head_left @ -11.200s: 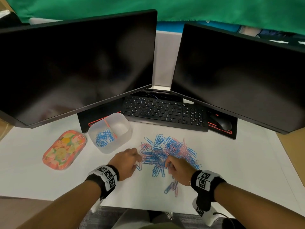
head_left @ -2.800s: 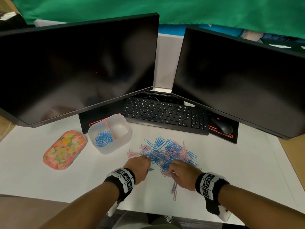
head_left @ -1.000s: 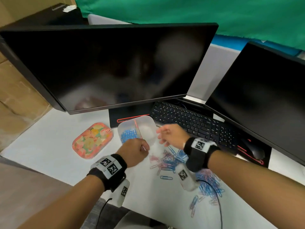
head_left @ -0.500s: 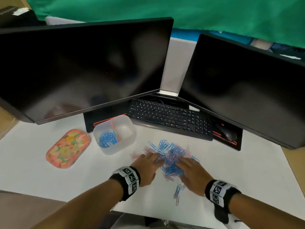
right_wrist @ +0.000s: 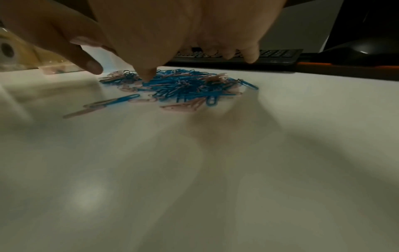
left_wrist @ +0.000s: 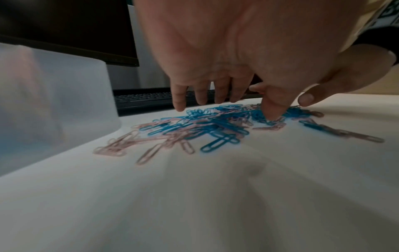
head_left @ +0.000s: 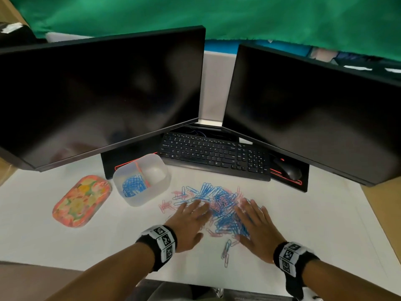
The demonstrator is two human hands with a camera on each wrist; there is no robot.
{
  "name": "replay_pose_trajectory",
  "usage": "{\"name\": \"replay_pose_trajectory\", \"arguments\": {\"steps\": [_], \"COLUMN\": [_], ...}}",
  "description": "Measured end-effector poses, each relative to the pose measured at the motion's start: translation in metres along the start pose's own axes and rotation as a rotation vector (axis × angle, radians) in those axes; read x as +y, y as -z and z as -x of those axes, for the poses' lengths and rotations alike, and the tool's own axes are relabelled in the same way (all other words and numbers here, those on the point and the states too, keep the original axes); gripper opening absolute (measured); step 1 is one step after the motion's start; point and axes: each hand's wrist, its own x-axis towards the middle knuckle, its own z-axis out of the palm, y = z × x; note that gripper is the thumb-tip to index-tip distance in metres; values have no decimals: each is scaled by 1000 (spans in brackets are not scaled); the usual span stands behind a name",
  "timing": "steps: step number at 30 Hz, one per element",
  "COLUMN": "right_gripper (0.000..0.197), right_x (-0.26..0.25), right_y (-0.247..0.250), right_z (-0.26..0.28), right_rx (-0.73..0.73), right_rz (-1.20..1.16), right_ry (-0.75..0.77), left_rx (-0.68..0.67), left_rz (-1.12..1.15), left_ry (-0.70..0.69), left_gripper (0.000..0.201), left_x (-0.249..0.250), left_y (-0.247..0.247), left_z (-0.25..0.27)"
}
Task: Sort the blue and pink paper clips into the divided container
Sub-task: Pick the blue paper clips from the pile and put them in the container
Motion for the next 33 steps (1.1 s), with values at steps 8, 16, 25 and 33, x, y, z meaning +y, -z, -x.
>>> {"name": "replay_pose_trajectory", "arguments": {"steps": [8, 16, 25, 33], "right_gripper": [79, 81, 30, 28], "right_x": [8, 22, 30, -2], "right_y": [-9, -5, -3, -9], "right_z": [9, 0, 9, 4], "right_rx": [-139, -263, 228, 91], "right_rz": [-41, -49, -219, -375], "right_ry": [36, 42, 29, -124], "left_rx": [-57, -216, 201, 108], "left_rz": [-34, -29, 74, 137], "left_ry": [40, 118, -12, -60], "left_gripper": [69, 68, 33, 26], "left_x": [22, 8, 12, 45], "left_y": [9, 11, 15, 16], "left_z": [-49, -51, -29, -42]}}
